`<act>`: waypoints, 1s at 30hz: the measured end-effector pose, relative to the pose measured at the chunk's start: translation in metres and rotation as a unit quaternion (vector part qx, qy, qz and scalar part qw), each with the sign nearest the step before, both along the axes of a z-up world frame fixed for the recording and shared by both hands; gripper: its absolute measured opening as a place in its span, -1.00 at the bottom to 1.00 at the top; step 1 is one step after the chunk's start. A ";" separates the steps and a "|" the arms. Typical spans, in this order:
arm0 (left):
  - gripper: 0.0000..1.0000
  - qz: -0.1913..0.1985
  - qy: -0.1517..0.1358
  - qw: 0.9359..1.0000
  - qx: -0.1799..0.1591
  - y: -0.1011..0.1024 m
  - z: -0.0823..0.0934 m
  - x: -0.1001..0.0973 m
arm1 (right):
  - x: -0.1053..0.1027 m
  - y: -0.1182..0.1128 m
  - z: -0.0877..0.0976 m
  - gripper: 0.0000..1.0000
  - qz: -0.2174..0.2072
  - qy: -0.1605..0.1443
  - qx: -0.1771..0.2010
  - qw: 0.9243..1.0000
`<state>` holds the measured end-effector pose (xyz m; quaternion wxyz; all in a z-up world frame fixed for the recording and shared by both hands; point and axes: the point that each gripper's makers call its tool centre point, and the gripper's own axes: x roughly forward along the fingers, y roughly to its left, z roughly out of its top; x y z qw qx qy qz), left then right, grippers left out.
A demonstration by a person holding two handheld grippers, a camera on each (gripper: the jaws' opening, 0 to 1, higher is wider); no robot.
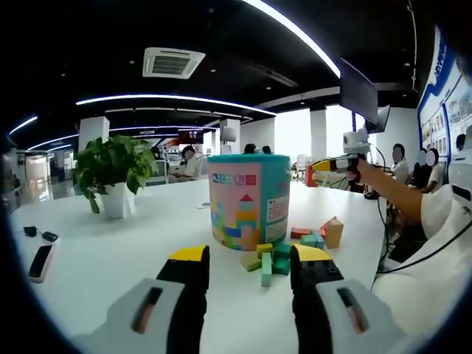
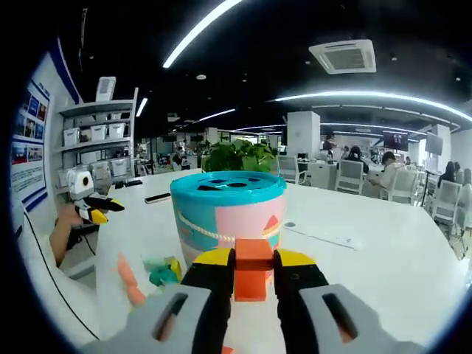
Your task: Arrange the toys in the designated storage area by placing each visible toy with the group until no toy remains scattered across the table.
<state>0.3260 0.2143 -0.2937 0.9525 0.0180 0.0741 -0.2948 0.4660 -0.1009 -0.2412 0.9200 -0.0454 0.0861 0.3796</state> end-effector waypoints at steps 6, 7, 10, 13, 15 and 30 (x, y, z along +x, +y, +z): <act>-0.10 -0.001 0.002 1.000 0.001 0.000 -0.001 0.000 | 0.001 -0.003 0.016 -0.60 -0.006 0.003 0.016 1.000; -0.10 0.000 0.002 1.000 0.001 0.001 -0.001 0.000 | -0.002 -0.001 0.020 -0.60 -0.003 0.000 0.017 1.000; -0.10 0.001 0.001 1.000 0.000 0.001 0.000 0.001 | -0.006 0.004 0.028 -0.60 0.002 -0.006 0.017 1.000; -0.10 0.000 0.001 1.000 0.001 0.000 -0.001 0.001 | -0.010 0.007 0.034 -0.59 0.006 -0.009 0.013 1.000; -0.10 0.000 0.002 1.000 0.002 -0.001 -0.001 0.001 | -0.014 0.012 0.038 -0.59 0.009 -0.011 0.014 1.000; -0.11 0.000 0.000 1.000 0.002 0.000 -0.001 0.000 | -0.029 0.043 0.105 -0.60 0.051 -0.057 0.035 0.996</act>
